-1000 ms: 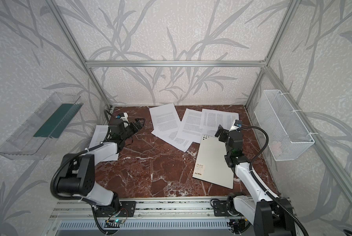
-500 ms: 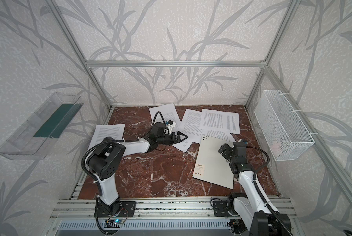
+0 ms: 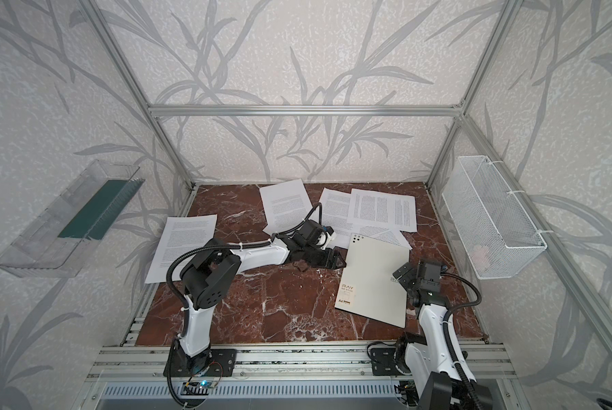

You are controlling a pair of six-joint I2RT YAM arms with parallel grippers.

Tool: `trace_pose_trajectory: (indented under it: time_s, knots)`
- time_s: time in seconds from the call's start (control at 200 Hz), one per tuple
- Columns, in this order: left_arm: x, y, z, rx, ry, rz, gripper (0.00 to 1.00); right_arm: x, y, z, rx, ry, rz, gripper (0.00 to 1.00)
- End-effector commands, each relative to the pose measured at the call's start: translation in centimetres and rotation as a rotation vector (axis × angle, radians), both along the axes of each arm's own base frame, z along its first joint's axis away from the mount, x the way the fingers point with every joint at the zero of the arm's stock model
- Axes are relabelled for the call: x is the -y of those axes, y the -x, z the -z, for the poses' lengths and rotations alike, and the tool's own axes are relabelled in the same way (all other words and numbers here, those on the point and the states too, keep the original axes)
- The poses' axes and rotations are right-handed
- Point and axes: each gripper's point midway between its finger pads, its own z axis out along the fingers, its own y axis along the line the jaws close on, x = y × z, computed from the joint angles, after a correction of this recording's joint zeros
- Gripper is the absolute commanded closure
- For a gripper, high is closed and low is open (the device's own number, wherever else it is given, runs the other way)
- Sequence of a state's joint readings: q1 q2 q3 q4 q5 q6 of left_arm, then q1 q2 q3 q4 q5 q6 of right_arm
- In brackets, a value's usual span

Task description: Put the files into the folder

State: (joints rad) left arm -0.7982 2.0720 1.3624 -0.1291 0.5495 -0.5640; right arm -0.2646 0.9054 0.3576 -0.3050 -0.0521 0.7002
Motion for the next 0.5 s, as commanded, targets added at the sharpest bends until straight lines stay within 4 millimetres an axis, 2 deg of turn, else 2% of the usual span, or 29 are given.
trace_pose_trajectory:
  time_s: [0.0, 0.255, 0.37, 0.495]
  knots:
    - [-0.3, 0.4, 1.4, -0.002, -0.095, 0.016, 0.24, -1.2, -1.0, 0.3, 0.026, -0.062, -0.059, 0.01]
    - [1.1, -0.6, 2.0, -0.042, -0.106, 0.002, 0.37, -3.3, -2.2, 1.7, 0.003, -0.175, -0.136, 0.01]
    - [1.2, -1.5, 1.5, -0.035, -0.11, -0.019, 0.39, -5.8, -3.3, 2.1, 0.012, -0.251, -0.219, 0.01]
    - [0.3, -2.9, 1.0, -0.032, -0.108, -0.047, 0.4, -8.5, -4.0, 2.0, 0.023, -0.281, -0.299, 0.01]
